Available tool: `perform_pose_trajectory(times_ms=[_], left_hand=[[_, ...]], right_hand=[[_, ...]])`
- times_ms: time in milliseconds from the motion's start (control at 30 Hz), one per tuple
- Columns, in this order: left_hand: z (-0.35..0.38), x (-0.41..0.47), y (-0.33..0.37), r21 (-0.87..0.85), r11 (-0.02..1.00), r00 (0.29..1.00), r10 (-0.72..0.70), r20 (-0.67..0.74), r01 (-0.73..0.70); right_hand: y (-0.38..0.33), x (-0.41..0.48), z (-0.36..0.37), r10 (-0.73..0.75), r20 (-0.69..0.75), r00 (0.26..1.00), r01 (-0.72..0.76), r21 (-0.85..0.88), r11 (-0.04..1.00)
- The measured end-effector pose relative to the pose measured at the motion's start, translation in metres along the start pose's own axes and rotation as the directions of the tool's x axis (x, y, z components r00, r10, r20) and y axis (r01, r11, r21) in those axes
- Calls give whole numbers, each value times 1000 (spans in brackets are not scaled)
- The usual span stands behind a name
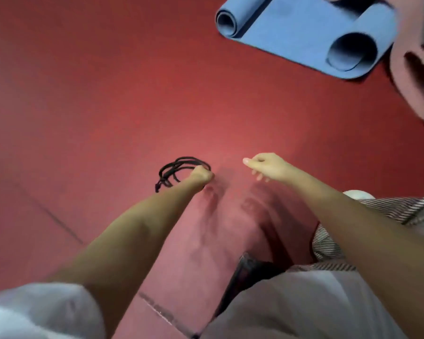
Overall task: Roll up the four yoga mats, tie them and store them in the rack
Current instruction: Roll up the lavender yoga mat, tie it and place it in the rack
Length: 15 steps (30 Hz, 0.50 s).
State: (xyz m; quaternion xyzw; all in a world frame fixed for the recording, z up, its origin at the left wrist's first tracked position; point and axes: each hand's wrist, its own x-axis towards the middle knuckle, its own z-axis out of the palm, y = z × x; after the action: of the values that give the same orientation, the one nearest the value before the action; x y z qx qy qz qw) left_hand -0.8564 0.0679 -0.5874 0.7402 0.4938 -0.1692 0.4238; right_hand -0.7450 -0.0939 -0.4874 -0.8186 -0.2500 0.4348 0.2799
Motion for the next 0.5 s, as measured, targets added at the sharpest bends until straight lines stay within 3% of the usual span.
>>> perform_pose_trajectory(times_ms=[167, 267, 367, 433, 500], left_hand=[[31, 33, -50, -14, 994, 994, -110, 24, 111], [50, 24, -54, -126, 967, 971, -204, 126, 220], [69, 22, -54, -280, 931, 972, -225, 69, 235], [77, 28, -55, -201, 956, 977, -205, 60, 213], [81, 27, -50, -56, 987, 980, -140, 144, 149]], right_hand=[[4, 22, 30, -13, 83, 996, 14, -16, 1000], [13, 23, 36, 8, 86, 996, -11, 28, 1000], [29, 23, 34, 70, 80, 994, -73, 46, 996], [40, 22, 31, 119, 109, 987, -120, 0, 993], [50, 22, 28, 156, 113, 981, -155, -12, 988]])
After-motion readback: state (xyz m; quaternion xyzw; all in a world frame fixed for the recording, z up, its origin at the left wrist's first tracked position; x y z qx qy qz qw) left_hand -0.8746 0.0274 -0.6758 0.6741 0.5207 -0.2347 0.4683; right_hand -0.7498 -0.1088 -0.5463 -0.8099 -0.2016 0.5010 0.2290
